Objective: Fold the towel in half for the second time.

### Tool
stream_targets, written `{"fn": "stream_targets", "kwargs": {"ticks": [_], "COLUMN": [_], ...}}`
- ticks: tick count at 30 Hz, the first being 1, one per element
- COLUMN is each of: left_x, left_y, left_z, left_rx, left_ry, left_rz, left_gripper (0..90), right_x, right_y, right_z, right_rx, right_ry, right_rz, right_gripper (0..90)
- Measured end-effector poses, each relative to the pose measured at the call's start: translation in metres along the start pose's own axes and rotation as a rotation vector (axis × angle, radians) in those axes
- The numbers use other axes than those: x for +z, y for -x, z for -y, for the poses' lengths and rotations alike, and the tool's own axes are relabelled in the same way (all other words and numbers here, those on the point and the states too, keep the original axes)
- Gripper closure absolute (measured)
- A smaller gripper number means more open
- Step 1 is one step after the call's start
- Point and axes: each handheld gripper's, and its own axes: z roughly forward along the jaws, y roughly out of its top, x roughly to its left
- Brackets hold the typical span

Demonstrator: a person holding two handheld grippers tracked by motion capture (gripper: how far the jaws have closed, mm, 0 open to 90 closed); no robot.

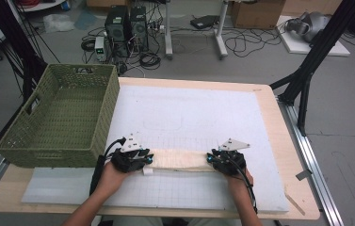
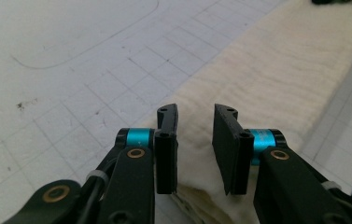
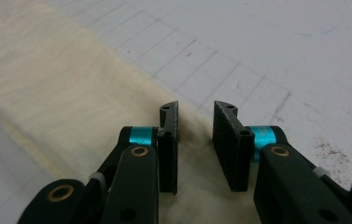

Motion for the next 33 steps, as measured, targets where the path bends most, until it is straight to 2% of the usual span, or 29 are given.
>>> {"fn": "stream_targets", "kwargs": {"ticks": [2,4,5,8,10,12,13,15,16,19,21,25,29,31,33], "left_x": [0.001,0.001,0.0,-0.003,-0.009,-0.014,-0.015,-0.013,-0.01,-0.004,-0.003,-0.004,-0.005,-0.007,-0.013], "left_y": [0.001,0.001,0.001,0.0,-0.002,-0.001,0.001,0.004,0.007,0.01,0.009,0.007,0.008,0.006,0.003], "left_z": [0.001,0.001,0.001,-0.001,-0.004,-0.006,-0.006,-0.006,-0.005,-0.001,0.003,0.004,0.005,0.005,0.003], "left_rx": [0.005,0.016,0.016,0.002,-0.013,-0.038,-0.038,-0.021,-0.009,0.023,0.027,0.034,0.034,0.022,-0.007], "left_ry": [-0.005,-0.006,-0.009,0.006,0.041,0.086,0.1,0.087,0.064,0.007,-0.017,-0.024,-0.024,-0.014,0.028], "left_rz": [-0.001,-0.007,-0.01,-0.017,-0.013,0.012,0.039,0.063,0.07,0.06,0.049,0.024,0.021,0.019,0.015], "left_gripper": [70.4,70.5,70.5,68.2,65.5,63.8,63.8,64.4,65.3,70.8,73.6,75.4,76.0,73.5,67.4], "right_x": [-0.002,-0.005,-0.008,-0.021,-0.032,-0.043,-0.046,-0.047,-0.047,-0.041,-0.038,-0.041,-0.044,-0.047,-0.053], "right_y": [0.003,0.008,0.009,0.011,0.012,0.01,0.008,0.002,0.0,-0.003,-0.003,0.001,0.004,0.005,0.005], "right_z": [0.001,0.004,0.006,0.008,0.008,0.011,0.012,0.016,0.018,0.025,0.03,0.032,0.035,0.033,0.032], "right_rx": [0.004,0.034,0.028,0.034,0.045,0.04,0.027,-0.001,-0.01,-0.027,-0.04,-0.049,-0.034,-0.03,-0.018], "right_ry": [-0.003,0.002,0.009,0.062,0.102,0.142,0.147,0.121,0.112,0.06,0.026,0.023,0.029,0.045,0.076], "right_rz": [0.038,0.038,0.045,0.033,0.006,-0.016,-0.024,-0.037,-0.043,-0.051,-0.049,-0.039,-0.051,-0.05,-0.05], "right_gripper": [68.0,66.7,66.0,63.0,61.0,60.1,60.1,60.7,61.6,63.9,65.1,65.5,62.7,60.5,58.8]}}
